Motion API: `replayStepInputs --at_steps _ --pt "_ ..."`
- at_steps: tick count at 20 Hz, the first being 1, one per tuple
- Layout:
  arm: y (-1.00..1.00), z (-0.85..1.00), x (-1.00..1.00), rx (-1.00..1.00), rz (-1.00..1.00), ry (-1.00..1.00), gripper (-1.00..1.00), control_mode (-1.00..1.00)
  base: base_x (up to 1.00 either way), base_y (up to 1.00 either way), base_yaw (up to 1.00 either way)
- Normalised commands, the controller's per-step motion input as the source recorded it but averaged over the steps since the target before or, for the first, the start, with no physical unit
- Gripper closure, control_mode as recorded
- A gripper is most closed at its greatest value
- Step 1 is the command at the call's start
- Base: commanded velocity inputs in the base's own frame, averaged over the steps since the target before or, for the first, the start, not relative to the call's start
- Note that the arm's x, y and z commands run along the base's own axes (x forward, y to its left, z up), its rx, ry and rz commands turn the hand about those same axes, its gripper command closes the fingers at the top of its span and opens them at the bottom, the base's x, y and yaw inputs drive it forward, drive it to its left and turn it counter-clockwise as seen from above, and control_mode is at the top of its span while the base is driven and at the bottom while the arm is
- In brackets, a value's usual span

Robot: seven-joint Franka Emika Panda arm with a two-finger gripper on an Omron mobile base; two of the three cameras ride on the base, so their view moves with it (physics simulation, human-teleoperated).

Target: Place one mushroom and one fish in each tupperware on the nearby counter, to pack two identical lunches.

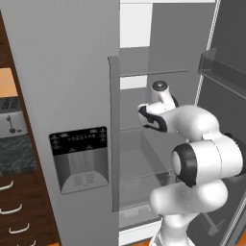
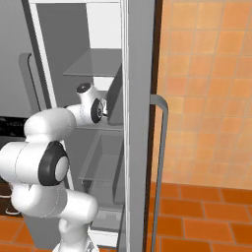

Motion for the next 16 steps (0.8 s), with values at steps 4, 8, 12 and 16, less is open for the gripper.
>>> replayStepInputs --at_steps 4,8,12,16 --pt "-0.14 0.0 0.42 0.03 -0.07 -0.07 -1.0 -1.0 0.0 0.0 0.0" --pt "-0.05 -0.02 0.37 0.01 -0.05 0.0 -1.0 -1.0 0.0 0.0 0.0" --pt "0.0 -0.03 0.39 0.0 -0.06 0.0 -1.0 -1.0 0.0 0.0 0.0" --pt "0.0 -0.14 0.34 0.0 -0.05 0.0 -1.0 -1.0 0.0 0.0 0.0"
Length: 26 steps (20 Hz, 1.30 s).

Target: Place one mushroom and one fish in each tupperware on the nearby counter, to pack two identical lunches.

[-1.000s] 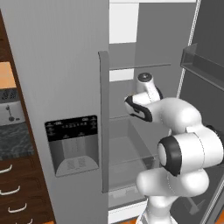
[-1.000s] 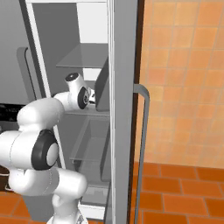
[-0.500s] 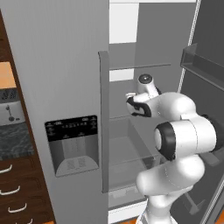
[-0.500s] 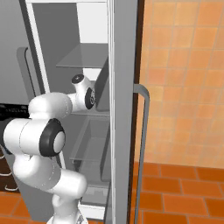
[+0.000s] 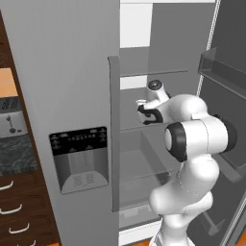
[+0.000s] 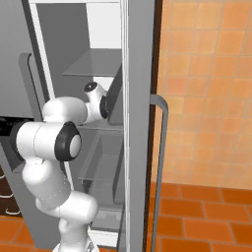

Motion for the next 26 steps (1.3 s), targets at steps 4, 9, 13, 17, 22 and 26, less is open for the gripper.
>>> replayStepInputs --at_steps 4,9,13,17,22,26 --pt "0.0 -0.31 0.28 0.0 -0.04 0.0 -1.0 -1.0 0.0 0.0 0.0" --pt "0.0 -0.15 0.43 0.0 -0.03 0.0 -1.0 -1.0 0.0 0.0 0.0" --pt "0.0 -0.06 0.42 0.0 -0.03 0.0 -1.0 -1.0 0.0 0.0 0.0" --pt "0.0 -0.1 0.33 0.0 -0.02 0.0 -1.0 -1.0 0.0 0.0 0.0" --pt "-0.06 -0.2 0.04 0.0 0.0 0.0 -1.0 -1.0 0.0 0.0 0.0" --pt "-0.06 -0.21 0.0 0.0 0.0 0.0 -1.0 -1.0 0.0 0.0 0.0"
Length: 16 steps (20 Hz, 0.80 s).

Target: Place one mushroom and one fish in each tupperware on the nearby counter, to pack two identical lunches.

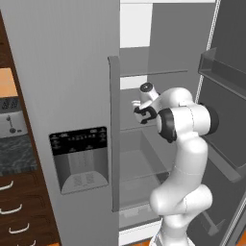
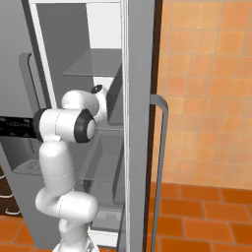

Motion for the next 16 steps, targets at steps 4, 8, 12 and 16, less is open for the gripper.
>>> replayStepInputs --at_steps 4,8,12,16 --pt "-0.01 -0.24 0.0 0.0 -0.01 0.0 1.0 -1.0 0.0 0.0 0.0" --pt "-0.02 -0.06 -0.06 0.01 -0.02 -0.02 1.0 -1.0 0.0 0.0 0.0" --pt "0.0 0.01 -0.4 0.03 0.0 -0.15 1.0 -1.0 0.0 0.0 0.0" --pt "0.0 0.1 -0.68 0.04 0.0 -0.21 1.0 -1.0 0.0 0.0 0.0"
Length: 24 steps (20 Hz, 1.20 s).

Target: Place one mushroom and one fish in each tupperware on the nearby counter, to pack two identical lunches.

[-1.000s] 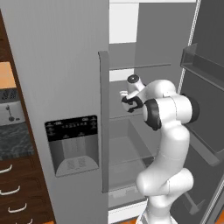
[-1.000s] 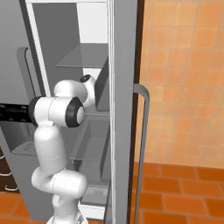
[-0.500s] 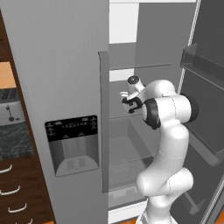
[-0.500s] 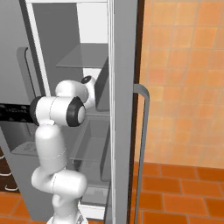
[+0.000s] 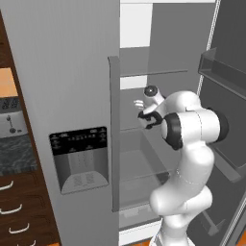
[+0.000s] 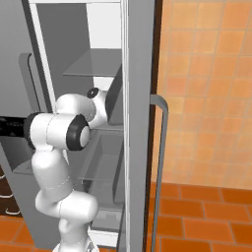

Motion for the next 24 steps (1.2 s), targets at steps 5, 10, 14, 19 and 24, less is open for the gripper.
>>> replayStepInputs --at_steps 5,10,14,19,24 --pt "0.02 0.64 -0.58 0.01 0.0 -0.06 1.0 -1.0 0.0 0.0 0.0" --pt "0.0 0.78 -0.66 0.0 0.0 0.0 1.0 -1.0 0.0 0.0 0.0" --pt "0.0 0.52 -0.79 0.0 0.04 0.01 1.0 -1.0 0.0 0.0 0.0" --pt "0.01 0.28 -0.85 0.0 0.06 0.0 1.0 -1.0 0.0 0.0 0.0" --pt "0.11 0.04 -0.76 0.0 0.06 0.01 1.0 -1.0 0.0 0.0 0.0"
